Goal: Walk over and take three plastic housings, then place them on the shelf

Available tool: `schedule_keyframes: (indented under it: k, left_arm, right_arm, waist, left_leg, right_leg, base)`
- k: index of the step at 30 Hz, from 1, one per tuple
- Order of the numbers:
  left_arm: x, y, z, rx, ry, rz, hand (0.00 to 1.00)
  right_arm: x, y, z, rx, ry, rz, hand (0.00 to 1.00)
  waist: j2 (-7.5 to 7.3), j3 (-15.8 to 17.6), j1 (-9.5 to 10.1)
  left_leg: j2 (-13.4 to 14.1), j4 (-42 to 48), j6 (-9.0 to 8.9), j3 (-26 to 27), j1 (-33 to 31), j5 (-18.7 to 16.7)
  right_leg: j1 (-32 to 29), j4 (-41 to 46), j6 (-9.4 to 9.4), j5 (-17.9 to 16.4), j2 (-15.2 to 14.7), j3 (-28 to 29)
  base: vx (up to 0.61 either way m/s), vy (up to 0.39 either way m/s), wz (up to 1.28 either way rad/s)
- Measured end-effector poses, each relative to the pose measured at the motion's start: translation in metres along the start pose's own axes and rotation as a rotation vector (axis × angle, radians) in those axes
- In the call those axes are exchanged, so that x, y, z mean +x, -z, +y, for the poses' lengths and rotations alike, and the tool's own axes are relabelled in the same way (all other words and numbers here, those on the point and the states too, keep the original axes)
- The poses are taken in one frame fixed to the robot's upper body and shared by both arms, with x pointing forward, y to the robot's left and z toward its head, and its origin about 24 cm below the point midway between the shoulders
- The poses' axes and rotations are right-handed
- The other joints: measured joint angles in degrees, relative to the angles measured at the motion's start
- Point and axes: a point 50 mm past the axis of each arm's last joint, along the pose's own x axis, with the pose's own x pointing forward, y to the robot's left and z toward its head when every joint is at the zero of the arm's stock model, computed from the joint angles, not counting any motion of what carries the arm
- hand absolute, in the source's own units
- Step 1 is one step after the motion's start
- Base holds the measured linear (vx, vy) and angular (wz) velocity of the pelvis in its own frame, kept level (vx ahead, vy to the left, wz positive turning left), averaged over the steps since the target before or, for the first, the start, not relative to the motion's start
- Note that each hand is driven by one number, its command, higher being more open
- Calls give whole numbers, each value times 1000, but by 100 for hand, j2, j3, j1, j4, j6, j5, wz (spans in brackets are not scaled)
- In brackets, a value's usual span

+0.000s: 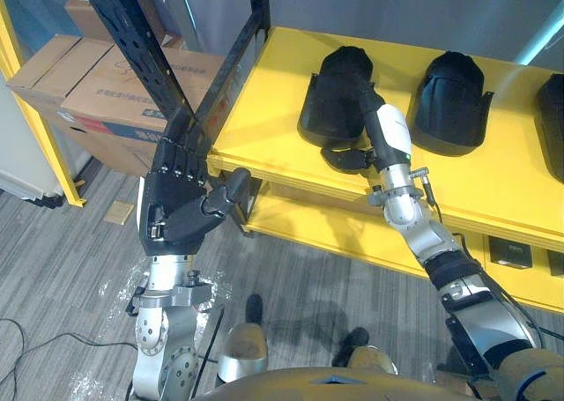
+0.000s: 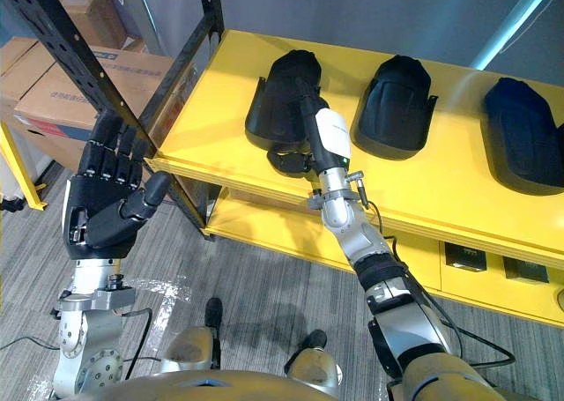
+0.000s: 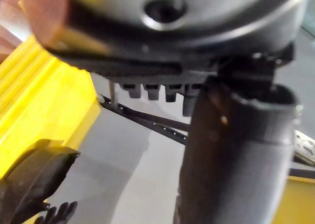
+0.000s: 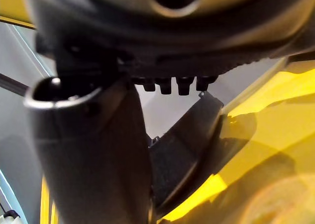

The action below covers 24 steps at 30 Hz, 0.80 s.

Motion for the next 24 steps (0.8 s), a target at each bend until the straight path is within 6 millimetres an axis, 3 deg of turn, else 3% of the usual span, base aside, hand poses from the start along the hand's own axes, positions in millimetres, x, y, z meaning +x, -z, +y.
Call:
schedule_keyframes:
  k: [5,10,24]
  left_arm:
    - [0,0,0,-1,0,1,100]
    - [0,3,-4,-17,13,7,100]
    - [1,4,-7,-30,25,12,100]
  right_arm:
    - [9,3,-3,-15,-1,9,100]
    - [18,2,-16,-50,2,-25,100]
    - [27,3,-19,-57,-7,-24,100]
  waist:
    - [24,19,12]
    - [154,181,36]
    - [160,184,31]
  left_leg:
    - [-19,0,9,-22,-4,12]
    - [-44,-8,34,-63,-22,56]
    - [-65,-17,39,-95,-75,120]
  right_leg:
    - [2,22,0,-3,-25,-12]
    - [9,41,-1,-4,-55,-70]
    - [-65,140,-5,-9,-109,-126]
  base:
    - [-34,-12,2]
    - [-62,-13,5]
    - [-30,-15,1]
